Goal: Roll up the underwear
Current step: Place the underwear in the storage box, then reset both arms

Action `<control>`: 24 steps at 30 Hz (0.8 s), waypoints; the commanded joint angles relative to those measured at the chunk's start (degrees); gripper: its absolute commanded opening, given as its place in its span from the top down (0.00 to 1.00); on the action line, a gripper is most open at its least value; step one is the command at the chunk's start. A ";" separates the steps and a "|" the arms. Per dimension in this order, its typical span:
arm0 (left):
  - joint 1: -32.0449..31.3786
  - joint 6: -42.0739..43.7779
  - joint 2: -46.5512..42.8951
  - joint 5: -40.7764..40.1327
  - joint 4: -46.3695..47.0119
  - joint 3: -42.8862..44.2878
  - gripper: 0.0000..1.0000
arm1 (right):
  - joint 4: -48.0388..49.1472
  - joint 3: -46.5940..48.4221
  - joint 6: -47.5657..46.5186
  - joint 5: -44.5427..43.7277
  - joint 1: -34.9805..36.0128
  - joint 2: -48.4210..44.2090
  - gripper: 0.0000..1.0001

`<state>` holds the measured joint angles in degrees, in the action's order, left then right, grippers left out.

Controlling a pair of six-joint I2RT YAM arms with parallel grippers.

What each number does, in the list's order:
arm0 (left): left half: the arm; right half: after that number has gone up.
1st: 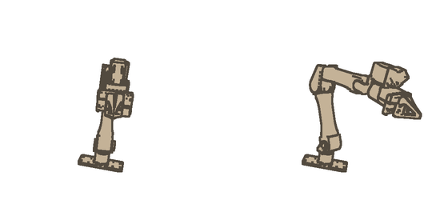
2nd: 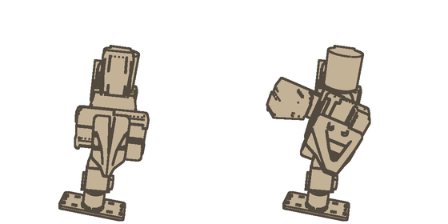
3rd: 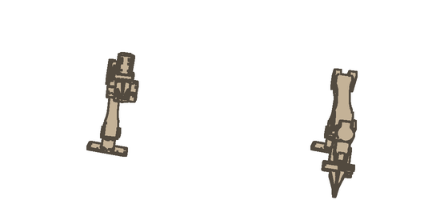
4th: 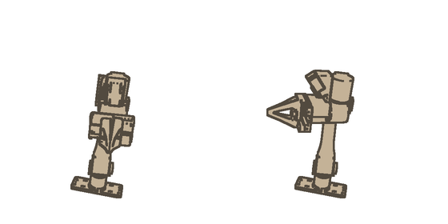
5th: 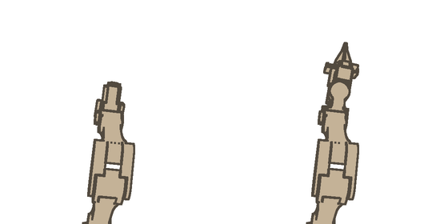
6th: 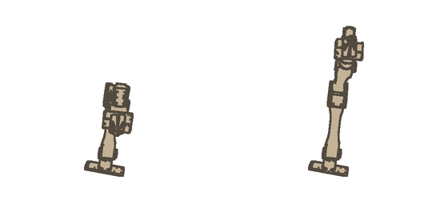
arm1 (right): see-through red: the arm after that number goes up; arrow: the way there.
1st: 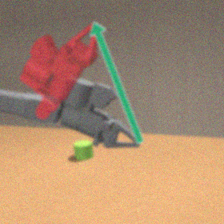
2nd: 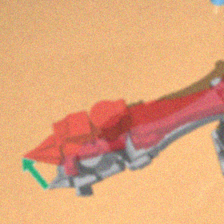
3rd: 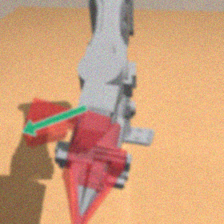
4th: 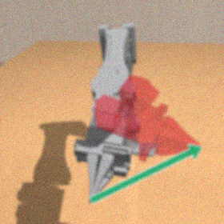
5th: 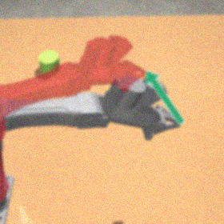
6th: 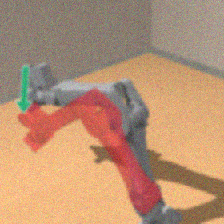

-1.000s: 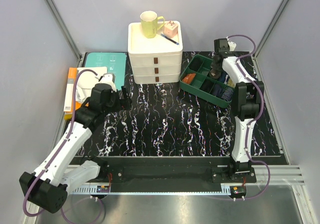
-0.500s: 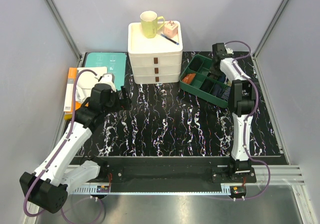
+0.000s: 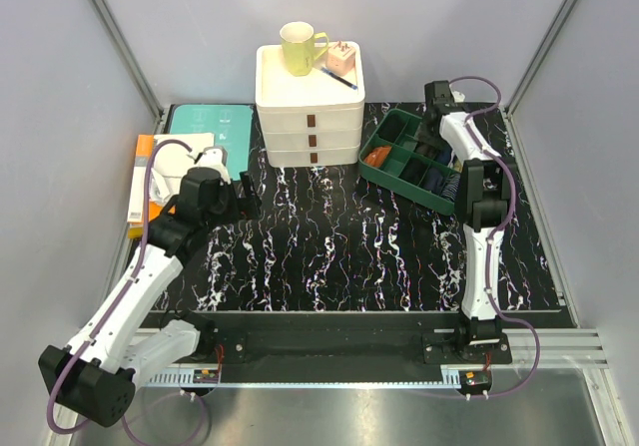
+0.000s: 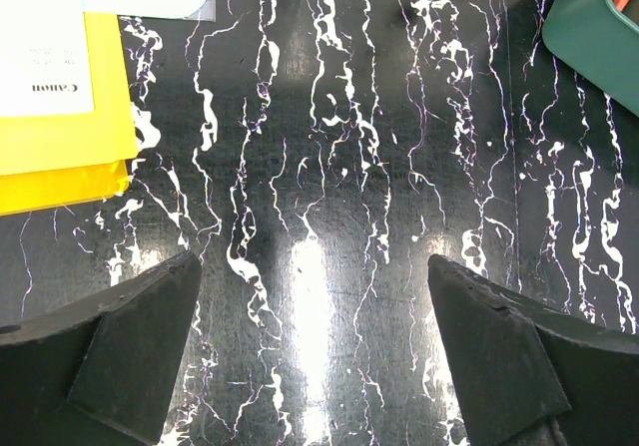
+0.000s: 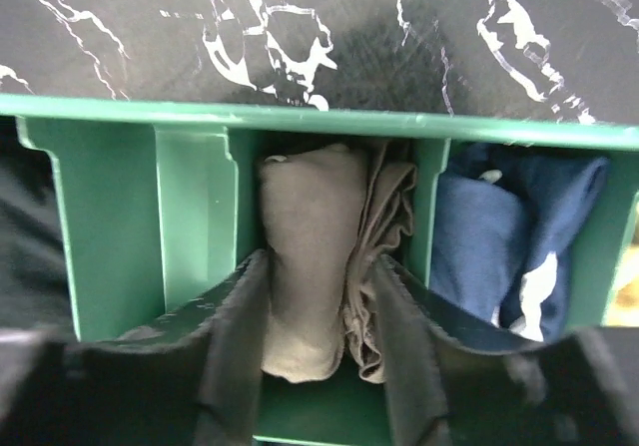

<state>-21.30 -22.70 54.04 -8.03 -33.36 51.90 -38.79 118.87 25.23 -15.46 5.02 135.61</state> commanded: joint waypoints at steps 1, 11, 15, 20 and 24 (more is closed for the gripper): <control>0.38 0.29 -1.31 -0.58 1.90 -0.13 0.01 | -2.52 4.43 -2.20 -0.36 -0.53 -2.36 0.43; 0.47 0.46 -2.88 -0.49 1.99 -0.22 0.01 | -2.44 6.21 -6.16 5.09 -0.27 -12.28 0.21; 0.91 1.34 -4.82 -0.49 3.13 -0.75 0.01 | 5.10 -5.89 -11.42 5.70 1.92 -24.23 0.16; 2.40 3.01 -5.79 -1.02 3.66 -0.14 0.01 | 17.50 -30.59 -12.14 9.66 2.28 -44.88 0.11; 6.17 5.12 -5.70 -1.11 3.48 0.57 0.01 | 20.76 -44.75 -13.98 9.40 2.28 -59.45 0.08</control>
<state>-18.24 -20.67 48.84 -8.12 -32.64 51.18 -24.12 83.61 14.31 -7.29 7.46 85.91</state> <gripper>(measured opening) 0.985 0.904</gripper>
